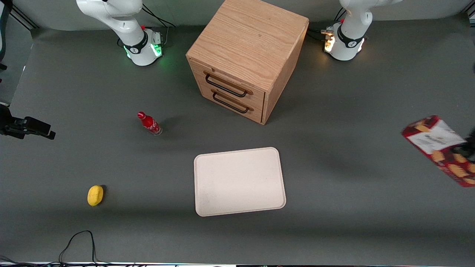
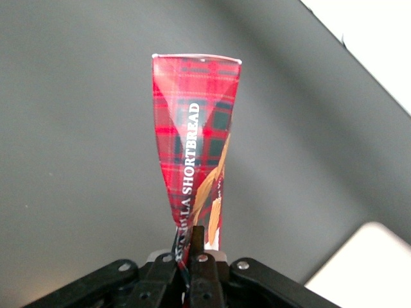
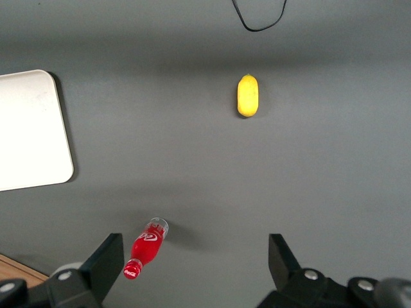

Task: Place red cookie box on tray
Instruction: 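Carry the shortbread box with the left gripper over to the white tray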

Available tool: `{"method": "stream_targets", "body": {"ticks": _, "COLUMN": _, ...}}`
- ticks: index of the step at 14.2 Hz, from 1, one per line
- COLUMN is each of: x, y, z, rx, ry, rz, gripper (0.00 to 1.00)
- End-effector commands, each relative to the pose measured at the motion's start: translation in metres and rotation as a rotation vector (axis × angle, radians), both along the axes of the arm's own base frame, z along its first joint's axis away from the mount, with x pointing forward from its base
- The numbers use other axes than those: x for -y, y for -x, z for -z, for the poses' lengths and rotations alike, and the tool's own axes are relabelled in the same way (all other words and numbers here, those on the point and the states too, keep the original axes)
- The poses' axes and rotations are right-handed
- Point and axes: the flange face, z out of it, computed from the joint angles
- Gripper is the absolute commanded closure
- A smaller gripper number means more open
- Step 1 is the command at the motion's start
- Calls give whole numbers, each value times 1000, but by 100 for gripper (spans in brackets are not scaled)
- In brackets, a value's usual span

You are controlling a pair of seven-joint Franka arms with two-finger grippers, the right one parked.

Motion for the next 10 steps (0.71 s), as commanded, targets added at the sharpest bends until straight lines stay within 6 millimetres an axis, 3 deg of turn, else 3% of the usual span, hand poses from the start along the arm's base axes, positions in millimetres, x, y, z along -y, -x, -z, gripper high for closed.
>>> {"method": "stream_targets", "body": {"ticks": 1, "x": 110, "y": 23, "z": -4, "rx": -37, "ry": -17, "rz": 185, "gripper": 100}}
{"method": "stream_targets", "body": {"ticks": 3, "x": 195, "y": 39, "z": 6, "rx": -43, "ry": -18, "rz": 279, "gripper": 100}}
{"method": "stream_targets", "body": {"ticks": 6, "x": 287, "y": 58, "z": 26, "rx": -13, "ry": 10, "rz": 380, "gripper": 100}}
{"method": "stream_targets", "body": {"ticks": 8, "x": 327, "y": 70, "z": 22, "rx": 30, "ry": 110, "rz": 446, "gripper": 100}}
{"method": "stream_targets", "body": {"ticks": 10, "x": 344, "y": 69, "z": 33, "rx": 37, "ry": 138, "rz": 450, "gripper": 100}}
